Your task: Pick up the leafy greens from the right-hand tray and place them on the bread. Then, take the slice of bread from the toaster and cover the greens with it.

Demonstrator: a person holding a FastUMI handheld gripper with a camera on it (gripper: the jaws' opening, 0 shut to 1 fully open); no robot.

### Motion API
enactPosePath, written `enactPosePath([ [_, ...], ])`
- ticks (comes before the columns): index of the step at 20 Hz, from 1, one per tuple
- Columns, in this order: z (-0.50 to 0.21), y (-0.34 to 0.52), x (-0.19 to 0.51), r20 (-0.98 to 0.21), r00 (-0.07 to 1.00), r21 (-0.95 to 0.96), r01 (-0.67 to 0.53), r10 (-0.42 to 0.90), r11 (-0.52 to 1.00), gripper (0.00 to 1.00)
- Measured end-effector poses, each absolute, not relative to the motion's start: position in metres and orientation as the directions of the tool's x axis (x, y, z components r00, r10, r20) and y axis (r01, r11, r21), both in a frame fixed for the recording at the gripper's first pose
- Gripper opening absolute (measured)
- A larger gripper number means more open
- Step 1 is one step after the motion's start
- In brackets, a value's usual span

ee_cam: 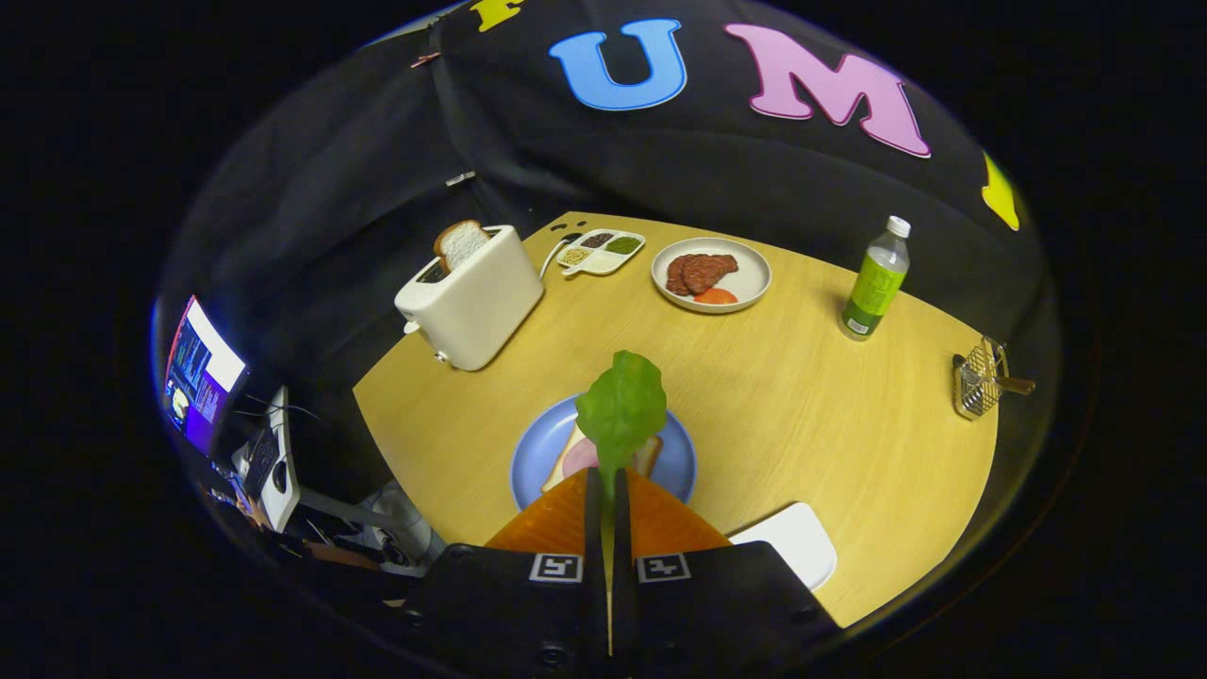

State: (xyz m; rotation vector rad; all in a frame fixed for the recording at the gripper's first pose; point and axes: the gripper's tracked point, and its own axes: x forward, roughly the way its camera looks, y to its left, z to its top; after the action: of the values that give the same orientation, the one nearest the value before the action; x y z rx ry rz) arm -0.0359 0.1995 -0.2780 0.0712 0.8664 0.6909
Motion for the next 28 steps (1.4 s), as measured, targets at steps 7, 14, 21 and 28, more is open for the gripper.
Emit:
enactPosePath([
  [7,-0.284,0.231,-0.032,-0.696,0.422,0.317,-0.545,0.581,0.776,0.06],
  [14,-0.302,0.226,-0.022,-0.733,0.432,0.293,-0.497,0.526,0.817,0.58],
  [21,-0.275,0.228,-0.019,-0.668,0.497,0.289,-0.512,0.554,0.809,0.58],
  [28,-0.18,0.272,-0.001,-0.495,0.61,0.242,-0.586,0.618,0.773,0.58],
])
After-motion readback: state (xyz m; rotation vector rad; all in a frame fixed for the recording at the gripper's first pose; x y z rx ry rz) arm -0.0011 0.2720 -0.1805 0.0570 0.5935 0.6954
